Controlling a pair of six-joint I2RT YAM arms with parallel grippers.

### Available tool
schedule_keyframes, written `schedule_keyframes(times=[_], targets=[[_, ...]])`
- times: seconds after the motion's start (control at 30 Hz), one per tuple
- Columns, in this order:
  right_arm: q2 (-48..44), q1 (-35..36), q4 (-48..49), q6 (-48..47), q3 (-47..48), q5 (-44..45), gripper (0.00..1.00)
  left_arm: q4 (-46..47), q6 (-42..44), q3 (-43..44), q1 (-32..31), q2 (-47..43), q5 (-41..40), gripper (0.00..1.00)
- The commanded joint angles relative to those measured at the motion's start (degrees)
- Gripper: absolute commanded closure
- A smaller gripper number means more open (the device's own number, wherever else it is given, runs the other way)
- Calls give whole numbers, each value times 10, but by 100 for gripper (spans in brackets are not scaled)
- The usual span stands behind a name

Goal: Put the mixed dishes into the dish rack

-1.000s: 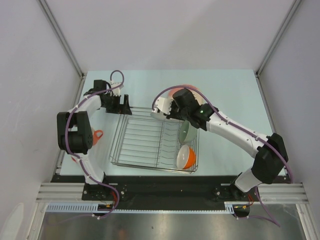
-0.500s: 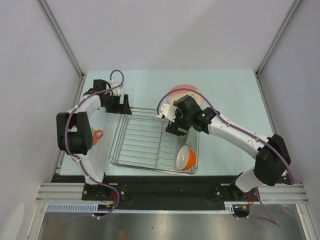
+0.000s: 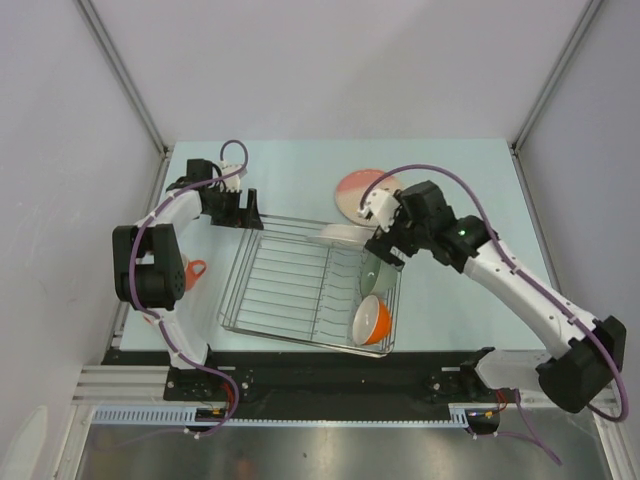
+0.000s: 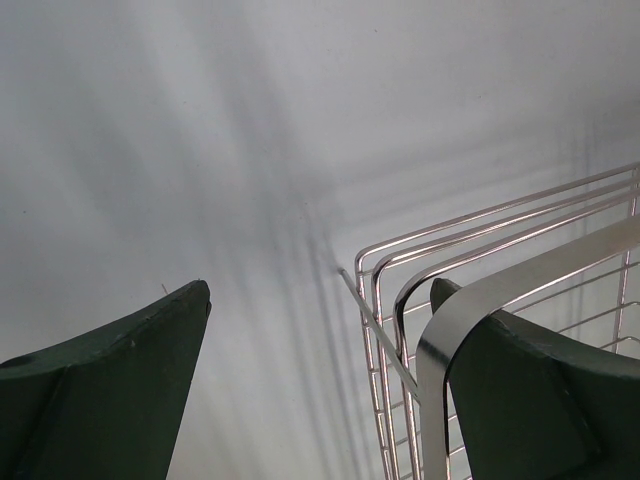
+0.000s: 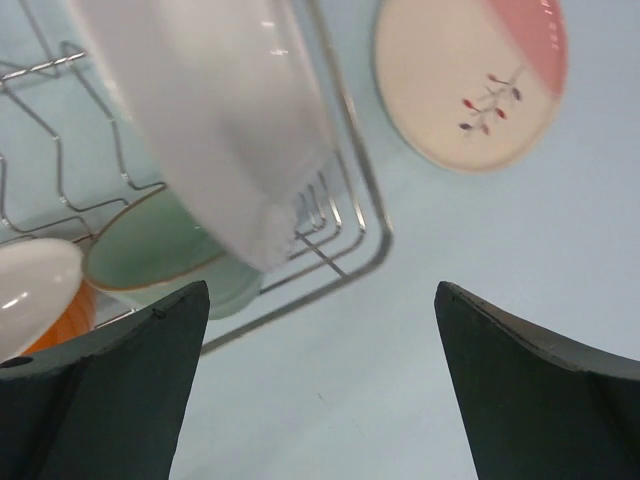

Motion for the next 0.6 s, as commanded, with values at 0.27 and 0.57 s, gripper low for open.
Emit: schedule_keyframes(times=[0.27,0.57], targets=[[48,-165,74,239,15,-33,0,-5,5,16,-4,-28,-9,3],[110,-165,67,241,19,-25,0,-6,10,19,-4,-23,-12,3]])
